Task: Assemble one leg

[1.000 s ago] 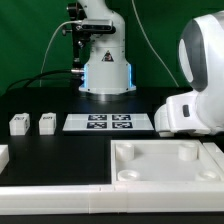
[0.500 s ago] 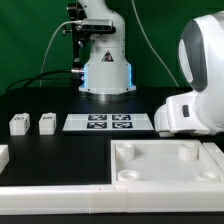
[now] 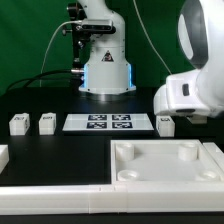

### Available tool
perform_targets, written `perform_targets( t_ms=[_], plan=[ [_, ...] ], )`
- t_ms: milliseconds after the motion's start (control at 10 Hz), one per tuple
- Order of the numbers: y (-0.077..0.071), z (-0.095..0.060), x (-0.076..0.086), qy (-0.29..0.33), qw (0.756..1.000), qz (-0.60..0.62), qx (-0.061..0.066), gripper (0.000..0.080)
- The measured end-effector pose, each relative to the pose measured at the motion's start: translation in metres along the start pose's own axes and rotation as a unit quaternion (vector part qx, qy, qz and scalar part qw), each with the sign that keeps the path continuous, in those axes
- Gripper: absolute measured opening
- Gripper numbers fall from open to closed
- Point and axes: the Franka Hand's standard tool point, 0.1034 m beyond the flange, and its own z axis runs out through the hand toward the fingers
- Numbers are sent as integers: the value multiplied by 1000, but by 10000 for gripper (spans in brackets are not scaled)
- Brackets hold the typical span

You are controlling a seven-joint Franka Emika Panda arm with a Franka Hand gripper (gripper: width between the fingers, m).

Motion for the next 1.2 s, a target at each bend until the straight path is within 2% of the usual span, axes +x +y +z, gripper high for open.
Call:
perform_targets(
  t_ms=[100,400,800,900,1100,1200],
  plan=[
    [5,-11,-10,2,1000,2,2,293],
    [13,-31,-26,11,1000,4,7,293],
    [13,-35,-23,41,999,1,10,293],
    [11,-38,-16,69,998,1,14,293],
    [9,-48,-10,179,984,-6,22,293],
    [15,-56,-7,229,973,-28,22,293]
  ],
)
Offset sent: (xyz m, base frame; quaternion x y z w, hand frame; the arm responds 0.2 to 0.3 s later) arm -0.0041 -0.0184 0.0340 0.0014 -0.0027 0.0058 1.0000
